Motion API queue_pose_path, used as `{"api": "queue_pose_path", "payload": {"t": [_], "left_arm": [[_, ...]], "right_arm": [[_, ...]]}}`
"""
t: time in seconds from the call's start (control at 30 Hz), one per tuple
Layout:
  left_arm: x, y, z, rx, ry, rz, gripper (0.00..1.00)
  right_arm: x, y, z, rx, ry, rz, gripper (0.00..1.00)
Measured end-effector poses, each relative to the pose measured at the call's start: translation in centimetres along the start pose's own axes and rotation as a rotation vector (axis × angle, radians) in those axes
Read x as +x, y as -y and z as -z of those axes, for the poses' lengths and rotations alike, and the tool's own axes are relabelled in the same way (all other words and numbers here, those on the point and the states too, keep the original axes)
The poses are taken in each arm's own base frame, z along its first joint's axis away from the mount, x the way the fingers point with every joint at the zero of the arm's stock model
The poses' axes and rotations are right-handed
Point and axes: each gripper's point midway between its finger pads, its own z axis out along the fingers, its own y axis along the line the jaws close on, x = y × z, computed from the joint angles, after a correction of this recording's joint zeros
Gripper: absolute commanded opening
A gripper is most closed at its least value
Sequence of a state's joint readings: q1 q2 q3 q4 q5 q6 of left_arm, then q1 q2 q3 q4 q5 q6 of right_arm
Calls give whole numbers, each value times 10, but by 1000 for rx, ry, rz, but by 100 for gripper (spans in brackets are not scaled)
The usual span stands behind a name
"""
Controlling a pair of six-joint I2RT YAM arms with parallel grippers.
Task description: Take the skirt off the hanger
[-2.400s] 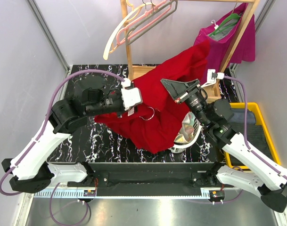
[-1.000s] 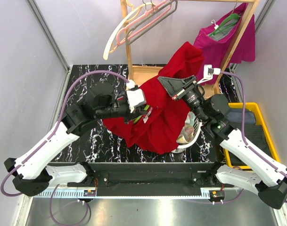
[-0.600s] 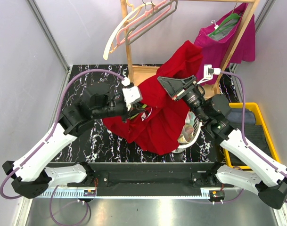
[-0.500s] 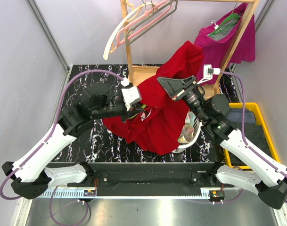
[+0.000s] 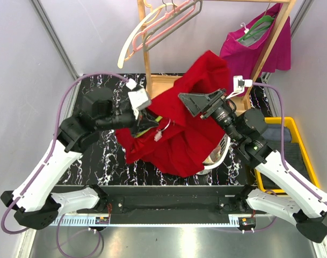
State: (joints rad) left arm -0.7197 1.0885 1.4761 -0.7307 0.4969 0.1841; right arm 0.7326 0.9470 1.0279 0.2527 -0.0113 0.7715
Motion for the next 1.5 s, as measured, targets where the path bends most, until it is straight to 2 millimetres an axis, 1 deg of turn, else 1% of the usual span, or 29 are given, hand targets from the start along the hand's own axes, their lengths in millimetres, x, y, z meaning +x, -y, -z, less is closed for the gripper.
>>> {"api": "queue_pose_path", "payload": {"t": [0.17, 0.2, 0.23, 0.3, 0.43, 0.5, 0.57, 0.67, 0.77, 0.83, 0.9, 0.93, 0.97, 1.0, 1.03, 1.1, 1.17, 1.2, 1.23, 1.27, 1.3, 1.4, 1.43, 1.47, 1.5], "left_arm": [[-23, -12, 11, -28, 50, 114, 0], [-27, -15, 12, -35, 61, 133, 0], [-32, -20, 13, -45, 77, 160, 0], [-34, -23, 14, -51, 87, 182, 0], [-35, -21, 12, -38, 90, 205, 0], [-38, -22, 12, -36, 90, 209, 0], [-49, -24, 11, -34, 102, 205, 0], [-82, -31, 10, -36, 151, 193, 0], [-134, -41, 8, -42, 243, 142, 0], [-175, -45, 8, -44, 334, 79, 0], [-198, -43, 7, -34, 390, 38, 0], [-206, -41, 8, -27, 414, 19, 0], [-211, -39, 8, -23, 430, 6, 0], [-213, -36, 9, -17, 438, -3, 0], [-214, -34, 10, -14, 445, -10, 0], [-210, -29, 12, -10, 446, -21, 0], [-196, -25, 14, -11, 425, -19, 0], [-189, -23, 16, -11, 412, -16, 0], [-185, -22, 17, -11, 404, -13, 0], [-181, -21, 19, -13, 397, -10, 0], [-178, -19, 19, -12, 391, -6, 0], [-172, -18, 20, -10, 382, -1, 0], [-171, -17, 19, -8, 380, 0, 0], [-171, -16, 19, -6, 380, 0, 0], [-171, -16, 19, -5, 380, 0, 0]], "right_arm": [[1, -5, 2, -32, -12, 28, 100], [2, -6, 5, -39, -13, 33, 100], [3, -10, 13, -66, -18, 40, 100], [1, -17, 21, -103, -15, 46, 100], [3, -26, 38, -155, -18, 59, 100], [7, -26, 42, -162, -37, 73, 100], [15, -24, 42, -166, -69, 93, 100], [40, -24, 35, -166, -159, 117, 100], [76, -36, 22, -190, -269, 155, 100], [113, -44, 16, -190, -350, 198, 100], [140, -51, 18, -194, -408, 244, 100], [149, -51, 20, -189, -421, 271, 100], [152, -50, 21, -178, -423, 294, 100], [150, -46, 22, -157, -412, 325, 100], [142, -41, 22, -128, -384, 362, 99], [111, -38, 24, -80, -295, 425, 100], [59, -45, 35, -53, -156, 480, 100], [30, -53, 43, -48, -83, 495, 100], [6, -61, 49, -45, -20, 506, 100], [-29, -72, 58, -37, 72, 519, 100], [-57, -81, 66, -35, 148, 525, 100], [-125, -106, 86, -30, 342, 514, 100], [-138, -110, 88, -20, 382, 512, 100], [-145, -112, 88, -6, 406, 512, 100], [-148, -112, 84, 7, 420, 518, 100]]}}
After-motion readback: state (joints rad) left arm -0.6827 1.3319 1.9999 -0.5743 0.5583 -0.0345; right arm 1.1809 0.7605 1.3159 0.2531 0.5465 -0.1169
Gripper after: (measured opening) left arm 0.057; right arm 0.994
